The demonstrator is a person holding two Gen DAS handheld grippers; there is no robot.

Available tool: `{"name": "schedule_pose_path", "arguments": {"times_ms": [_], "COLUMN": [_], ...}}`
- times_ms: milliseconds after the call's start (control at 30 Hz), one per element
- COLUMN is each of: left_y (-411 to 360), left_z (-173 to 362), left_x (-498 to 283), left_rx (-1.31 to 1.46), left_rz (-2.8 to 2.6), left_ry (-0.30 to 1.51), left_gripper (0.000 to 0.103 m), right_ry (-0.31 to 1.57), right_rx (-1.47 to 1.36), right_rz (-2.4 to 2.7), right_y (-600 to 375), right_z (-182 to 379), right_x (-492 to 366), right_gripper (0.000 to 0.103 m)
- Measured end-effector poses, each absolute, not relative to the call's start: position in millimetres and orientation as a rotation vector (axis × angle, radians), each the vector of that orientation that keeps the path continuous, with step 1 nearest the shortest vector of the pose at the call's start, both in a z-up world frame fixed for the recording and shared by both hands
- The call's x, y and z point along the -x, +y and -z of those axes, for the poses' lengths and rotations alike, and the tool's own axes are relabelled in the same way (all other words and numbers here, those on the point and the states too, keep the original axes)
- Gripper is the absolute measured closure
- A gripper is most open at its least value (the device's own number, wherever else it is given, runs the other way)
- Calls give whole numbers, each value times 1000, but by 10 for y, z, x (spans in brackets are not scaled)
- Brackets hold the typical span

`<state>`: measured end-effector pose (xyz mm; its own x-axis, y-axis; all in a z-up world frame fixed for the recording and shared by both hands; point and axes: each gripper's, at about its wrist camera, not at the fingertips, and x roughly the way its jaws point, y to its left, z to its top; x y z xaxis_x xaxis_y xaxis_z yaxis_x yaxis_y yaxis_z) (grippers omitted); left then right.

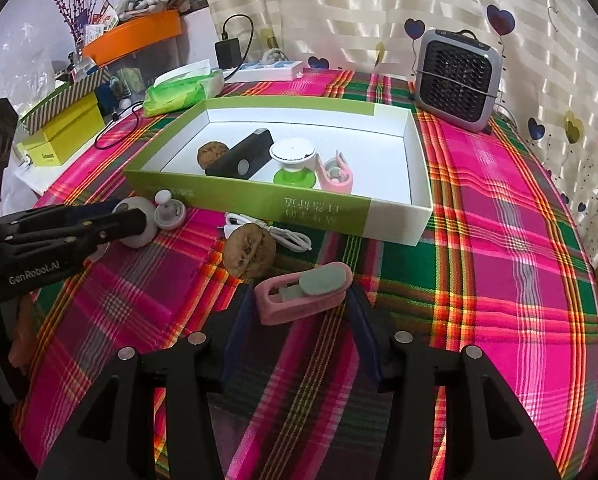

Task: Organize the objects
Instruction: 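Grasp the white panda-face toy with the left gripper while the right gripper grasps a pink-and-grey clip, then carry the panda toy with the left gripper while the right gripper carries the pink clip into the box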

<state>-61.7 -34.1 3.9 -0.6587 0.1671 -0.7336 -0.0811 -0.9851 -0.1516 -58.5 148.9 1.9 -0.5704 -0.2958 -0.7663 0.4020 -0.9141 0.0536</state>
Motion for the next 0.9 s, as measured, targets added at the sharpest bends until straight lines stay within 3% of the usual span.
{"name": "schedule_pose_path", "arguments": {"times_ms": [200, 367, 533, 900], "left_y": [-310, -351, -352, -358], "left_z": [-20, -40, -60, -82], "left_x": [654, 646, 621, 574], "left_rx": [1249, 1220, 1193, 1165], "left_rz": [-2725, -2720, -2717, -2712], "left_ry": [-158, -207, -218, -235], "left_gripper": [65, 71, 73, 73], "right_ry": [131, 108, 113, 115], "right_rx": [-1167, -1149, -1141, -1175], "right_rz": [2457, 2451, 2454, 2545], "right_y": [1529, 1549, 1559, 1784], "right_z": [-26, -43, -54, -61], "right_x": [587, 572, 566, 558], "right_gripper": [54, 68, 76, 77]}}
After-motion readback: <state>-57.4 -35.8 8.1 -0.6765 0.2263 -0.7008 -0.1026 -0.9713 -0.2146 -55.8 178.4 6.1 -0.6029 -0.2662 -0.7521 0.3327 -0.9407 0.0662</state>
